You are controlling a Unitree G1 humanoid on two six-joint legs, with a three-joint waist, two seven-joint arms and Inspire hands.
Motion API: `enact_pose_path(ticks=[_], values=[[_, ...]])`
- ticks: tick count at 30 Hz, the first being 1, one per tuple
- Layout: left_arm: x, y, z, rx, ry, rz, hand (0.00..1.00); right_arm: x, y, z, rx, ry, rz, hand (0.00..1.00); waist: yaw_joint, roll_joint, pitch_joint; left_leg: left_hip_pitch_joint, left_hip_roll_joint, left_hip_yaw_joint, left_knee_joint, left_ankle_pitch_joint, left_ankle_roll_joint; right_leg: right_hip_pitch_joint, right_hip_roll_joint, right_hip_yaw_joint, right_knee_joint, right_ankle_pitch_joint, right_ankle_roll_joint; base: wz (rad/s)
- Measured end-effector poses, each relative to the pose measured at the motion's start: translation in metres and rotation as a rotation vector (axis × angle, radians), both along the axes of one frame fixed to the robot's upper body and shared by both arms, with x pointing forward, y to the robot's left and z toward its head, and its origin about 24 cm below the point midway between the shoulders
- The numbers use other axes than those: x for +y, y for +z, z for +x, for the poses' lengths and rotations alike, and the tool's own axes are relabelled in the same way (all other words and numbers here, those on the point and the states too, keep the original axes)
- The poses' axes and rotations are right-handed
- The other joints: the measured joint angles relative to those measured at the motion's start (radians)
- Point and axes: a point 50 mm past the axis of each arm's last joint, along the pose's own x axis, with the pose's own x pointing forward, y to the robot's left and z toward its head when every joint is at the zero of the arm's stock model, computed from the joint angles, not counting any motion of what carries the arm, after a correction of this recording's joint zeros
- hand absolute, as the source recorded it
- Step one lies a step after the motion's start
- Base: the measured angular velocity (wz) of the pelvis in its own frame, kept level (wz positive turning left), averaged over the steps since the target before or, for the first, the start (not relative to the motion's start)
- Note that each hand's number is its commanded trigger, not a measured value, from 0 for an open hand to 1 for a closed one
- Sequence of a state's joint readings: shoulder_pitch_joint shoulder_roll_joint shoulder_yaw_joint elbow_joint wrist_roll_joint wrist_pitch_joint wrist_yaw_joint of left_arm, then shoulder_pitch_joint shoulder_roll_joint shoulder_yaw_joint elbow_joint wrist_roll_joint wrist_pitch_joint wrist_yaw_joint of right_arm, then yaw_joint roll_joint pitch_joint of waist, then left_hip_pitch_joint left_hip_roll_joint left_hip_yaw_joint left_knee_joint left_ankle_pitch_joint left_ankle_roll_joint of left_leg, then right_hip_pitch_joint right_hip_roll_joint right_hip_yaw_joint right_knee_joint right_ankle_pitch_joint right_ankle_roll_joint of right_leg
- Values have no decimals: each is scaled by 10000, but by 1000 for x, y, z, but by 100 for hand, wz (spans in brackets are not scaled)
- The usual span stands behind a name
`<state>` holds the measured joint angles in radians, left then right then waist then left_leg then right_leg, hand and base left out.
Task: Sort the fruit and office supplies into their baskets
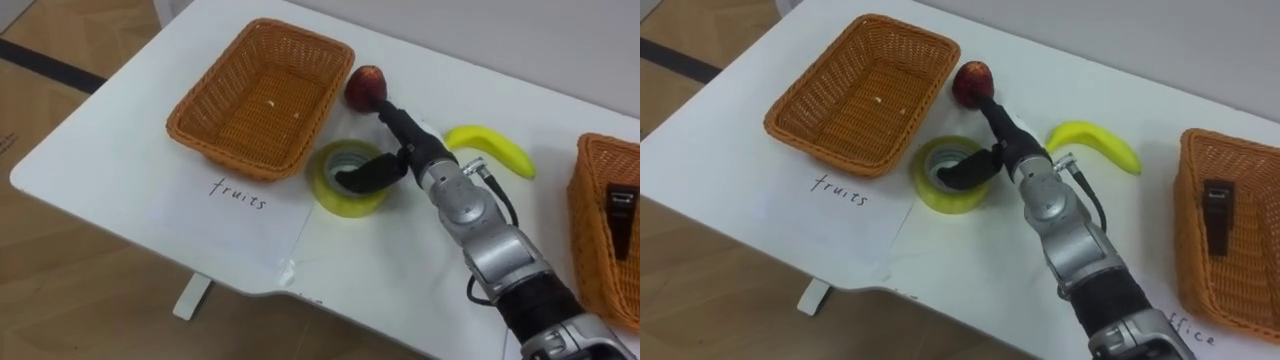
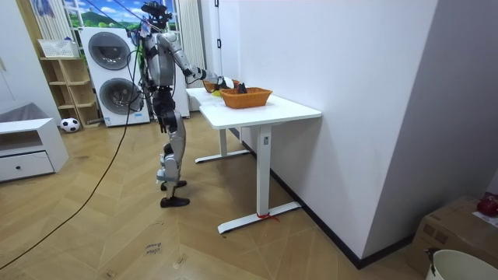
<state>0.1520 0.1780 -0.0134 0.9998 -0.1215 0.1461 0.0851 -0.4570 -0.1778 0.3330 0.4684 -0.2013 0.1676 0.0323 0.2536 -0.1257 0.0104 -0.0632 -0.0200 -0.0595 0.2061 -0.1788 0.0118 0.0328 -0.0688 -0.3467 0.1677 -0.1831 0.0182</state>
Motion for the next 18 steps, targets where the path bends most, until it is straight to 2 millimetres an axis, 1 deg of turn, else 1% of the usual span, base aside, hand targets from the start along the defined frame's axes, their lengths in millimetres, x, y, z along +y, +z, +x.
enact_pose_path(ticks=[4,6,9,13,14,17,18], values=[[1,0,1,-22,1,-53,0,0,0,0,103,198,-290,0,5,-30,-20,-2,6,-3,-10,0,0,4,-2,-95,12,0,0,0],[2,0,0,-27,99,-69,0,0,3,0,219,485,-492,0,-1,-93,-42,-13,7,-9,-12,0,0,10,2,-110,12,0,0,0],[5,1,-1,-27,256,-61,0,-3,2,0,542,669,-624,0,7,-201,-69,28,7,-14,-10,0,0,56,1,-101,17,0,0,1],[6,0,-5,128,478,-88,0,-3,3,0,705,842,-657,0,6,-253,-32,48,-4,-13,-8,0,0,77,-13,-89,12,0,0,0],[6,0,-5,121,475,-84,0,-3,4,1,720,905,-676,0,3,-259,-12,45,-4,-11,-7,0,0,72,-14,-76,10,0,0,0],[6,0,-3,95,464,-91,0,-3,7,1,664,1139,-966,0,6,-257,6,21,1,-5,-18,0,0,37,-13,-65,14,0,0,0],[6,0,-3,88,461,-97,0,-3,10,2,588,1257,-1102,0,5,-251,34,11,6,-3,-19,0,0,27,-9,-65,13,0,0,0]])
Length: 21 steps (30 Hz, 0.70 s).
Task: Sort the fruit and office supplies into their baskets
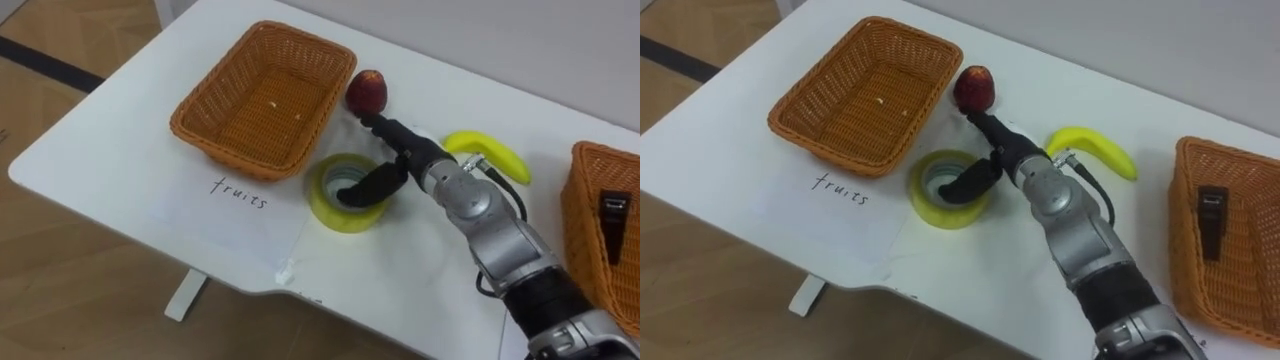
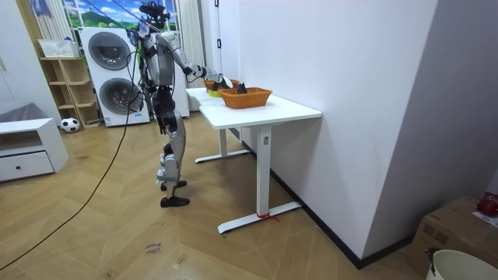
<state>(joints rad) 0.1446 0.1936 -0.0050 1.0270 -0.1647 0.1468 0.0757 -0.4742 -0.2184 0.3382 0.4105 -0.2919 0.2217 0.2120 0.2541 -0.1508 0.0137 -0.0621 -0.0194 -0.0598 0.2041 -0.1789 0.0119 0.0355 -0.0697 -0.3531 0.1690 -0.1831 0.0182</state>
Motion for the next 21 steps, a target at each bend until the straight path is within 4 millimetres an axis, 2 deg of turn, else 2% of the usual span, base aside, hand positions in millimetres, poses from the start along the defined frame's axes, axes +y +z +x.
enact_pose_path(ticks=[4,10,14,21], values=[[0,-1,-2,91,18,-16,0,0,3,1,-101,236,-443,0,-15,14,29,0,8,-2,-30,0,0,-3,12,2,-1,0,0,0],[5,0,-4,141,-1,-52,0,1,16,2,-365,761,-1093,0,-16,-116,76,19,28,3,-77,-1,-1,-22,52,277,-7,0,0,0],[10,1,-6,171,219,-121,0,-1,25,2,-533,1083,-1603,0,-15,-249,51,45,23,13,-69,-1,-2,-14,59,552,-7,0,0,0],[13,0,-11,322,341,-88,0,-10,24,2,-22,1251,-1928,0,12,-337,33,57,23,26,-54,-1,-2,-8,50,585,-14,-1,1,0]])
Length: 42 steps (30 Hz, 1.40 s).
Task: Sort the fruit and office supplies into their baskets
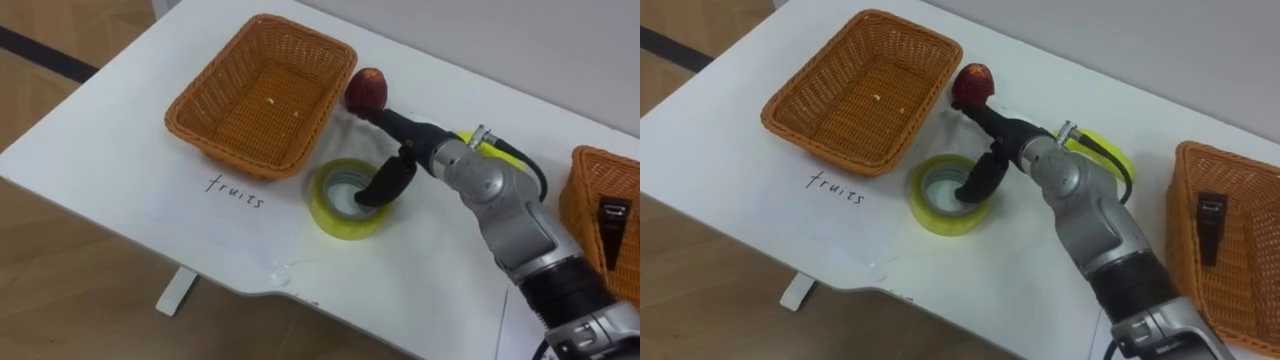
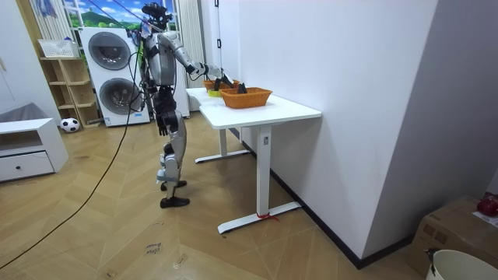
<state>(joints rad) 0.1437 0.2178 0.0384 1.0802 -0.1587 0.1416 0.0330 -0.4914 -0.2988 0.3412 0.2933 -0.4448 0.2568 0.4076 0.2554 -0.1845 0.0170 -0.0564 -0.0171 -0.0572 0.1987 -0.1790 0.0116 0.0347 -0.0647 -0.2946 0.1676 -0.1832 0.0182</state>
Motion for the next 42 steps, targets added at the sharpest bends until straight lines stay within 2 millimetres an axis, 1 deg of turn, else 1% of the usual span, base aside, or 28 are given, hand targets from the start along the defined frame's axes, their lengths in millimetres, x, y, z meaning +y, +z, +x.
enact_pose_path(ticks=[6,16,20,21,26,27,28,34,38,39,42], values=[[0,0,0,4,-23,27,0,-4,-1,-1,331,151,-443,0,-7,-6,-4,-2,22,0,25,0,0,1,30,-37,5,0,-1,0],[0,0,0,48,-19,30,0,-4,-1,-1,780,296,-465,0,6,-4,-2,11,24,-10,28,1,-2,7,27,-56,9,0,-1,0],[0,0,0,69,-17,20,0,-4,1,-1,947,416,-493,0,6,22,16,29,24,-12,-5,1,-2,6,26,-52,7,0,-1,0],[0,0,0,69,-18,17,0,-4,1,-1,969,435,-497,0,7,66,48,32,24,-16,-5,1,-2,13,26,-53,6,0,-1,0],[0,0,2,13,-62,-45,0,-4,2,0,1038,496,-522,0,6,90,66,25,22,-14,-15,1,-2,9,25,-54,7,0,-1,0],[0,0,2,44,-55,-49,0,-4,2,0,1059,505,-528,24,10,94,68,26,22,-13,-18,1,-2,9,26,-55,7,0,-1,0],[0,0,2,69,-49,-50,0,-4,2,0,1076,512,-535,100,14,95,68,26,22,-13,-18,1,-2,9,26,-56,7,0,-1,0],[1,-1,4,150,-59,-31,0,-4,2,0,1169,552,-563,100,18,91,65,7,21,-74,-16,1,-2,11,32,-74,7,0,-1,0],[1,0,4,154,-147,-19,0,-7,4,5,860,284,-809,100,29,88,64,12,20,-30,-11,1,-2,19,32,-66,6,0,-1,0],[1,0,5,151,-148,-18,0,-7,4,6,861,248,-824,100,47,88,63,16,20,-27,-11,1,-3,19,31,-64,6,0,-1,0],[0,0,9,105,-272,-5,0,-9,0,6,1021,58,-962,100,246,63,62,40,21,-11,-16,1,-3,32,30,-68,4,0,-1,0]])
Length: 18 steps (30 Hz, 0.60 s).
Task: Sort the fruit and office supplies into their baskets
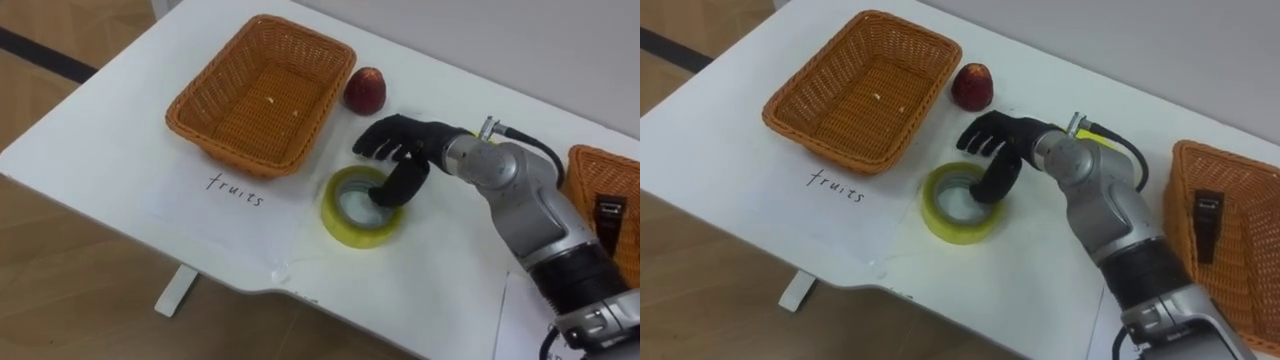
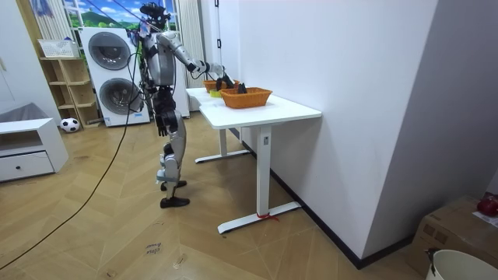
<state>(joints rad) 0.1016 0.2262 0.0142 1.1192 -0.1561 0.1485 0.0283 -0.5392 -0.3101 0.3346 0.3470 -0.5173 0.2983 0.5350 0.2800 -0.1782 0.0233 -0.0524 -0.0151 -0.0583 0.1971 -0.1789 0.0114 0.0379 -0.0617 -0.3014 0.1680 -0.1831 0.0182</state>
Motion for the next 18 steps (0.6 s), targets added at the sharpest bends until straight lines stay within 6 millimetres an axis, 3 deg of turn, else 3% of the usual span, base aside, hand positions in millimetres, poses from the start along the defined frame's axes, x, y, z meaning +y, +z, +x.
enact_pose_path(ticks=[6,18], values=[[2,1,1,-15,-5,82,0,1,-3,-1,184,-6,-69,100,33,-101,46,-23,-1,-4,14,0,0,2,1,-4,-1,0,0,0],[3,1,1,24,3,143,0,3,-3,-2,350,61,-153,100,37,-136,32,-31,8,-3,16,0,0,-18,12,-17,-1,0,0,0]])
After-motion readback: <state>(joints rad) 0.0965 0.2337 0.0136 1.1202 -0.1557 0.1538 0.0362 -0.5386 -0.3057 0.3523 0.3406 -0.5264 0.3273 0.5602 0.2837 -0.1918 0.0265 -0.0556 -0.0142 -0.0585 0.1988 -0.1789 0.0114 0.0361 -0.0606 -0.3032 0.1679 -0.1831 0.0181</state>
